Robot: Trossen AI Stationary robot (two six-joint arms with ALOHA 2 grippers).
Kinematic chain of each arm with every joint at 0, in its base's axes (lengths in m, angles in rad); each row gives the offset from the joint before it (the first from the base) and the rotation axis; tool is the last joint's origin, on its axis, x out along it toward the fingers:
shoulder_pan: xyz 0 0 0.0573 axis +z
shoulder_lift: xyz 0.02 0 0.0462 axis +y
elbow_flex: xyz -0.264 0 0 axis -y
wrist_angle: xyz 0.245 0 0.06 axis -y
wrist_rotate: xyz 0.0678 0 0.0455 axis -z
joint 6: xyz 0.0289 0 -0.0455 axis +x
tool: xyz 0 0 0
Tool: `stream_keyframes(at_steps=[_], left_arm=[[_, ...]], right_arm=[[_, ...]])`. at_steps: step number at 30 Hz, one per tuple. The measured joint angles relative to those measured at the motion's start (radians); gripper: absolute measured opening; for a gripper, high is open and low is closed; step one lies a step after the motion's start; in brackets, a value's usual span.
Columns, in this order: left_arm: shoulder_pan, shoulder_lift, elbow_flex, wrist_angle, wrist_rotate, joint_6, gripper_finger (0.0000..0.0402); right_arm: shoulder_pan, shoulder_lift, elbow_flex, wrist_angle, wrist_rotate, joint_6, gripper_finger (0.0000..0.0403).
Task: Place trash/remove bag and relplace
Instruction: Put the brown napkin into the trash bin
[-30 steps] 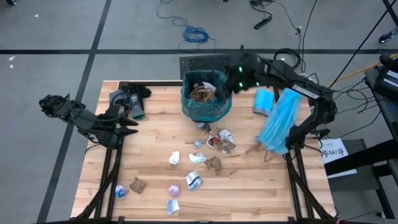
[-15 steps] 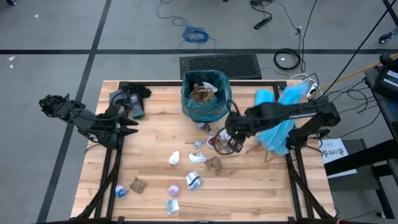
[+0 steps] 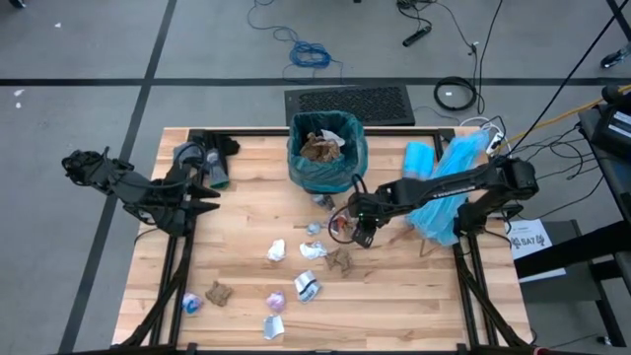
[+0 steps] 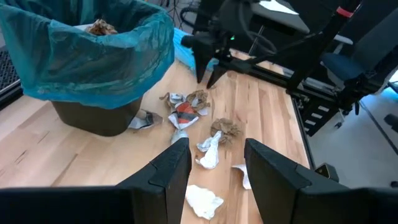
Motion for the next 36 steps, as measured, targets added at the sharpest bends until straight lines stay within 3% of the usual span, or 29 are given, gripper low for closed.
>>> stream_keyframes(at_steps=[3,16,19,23,29,36], left_arm=[[0.0,0.0,0.0,0.0,0.0,-0.001,0.0154],[0.0,0.0,0.0,-0.012,-0.042,-0.052,0.0154],[0.0,0.0,0.0,-0.012,-0.046,-0.053,0.0154],[0.0,0.0,0.0,-0.011,-0.046,-0.053,0.0154],[0.0,0.0,0.0,-0.01,-0.046,-0.053,0.0154],[0.0,0.0,0.0,-0.01,-0.046,-0.053,0.0154]], right_arm=[[-0.022,0.0,-0.083,0.106,-0.054,-0.023,0.0132],[-0.031,0.022,-0.293,0.405,-0.054,-0.066,0.0128],[-0.031,0.053,-0.292,0.417,-0.058,-0.077,0.01],[-0.024,0.069,-0.291,0.431,-0.058,-0.077,0.0019],[-0.01,0.02,-0.289,0.365,-0.069,-0.029,0.0003],[0.026,-0.131,-0.11,0.012,-0.039,-0.059,0.0001]])
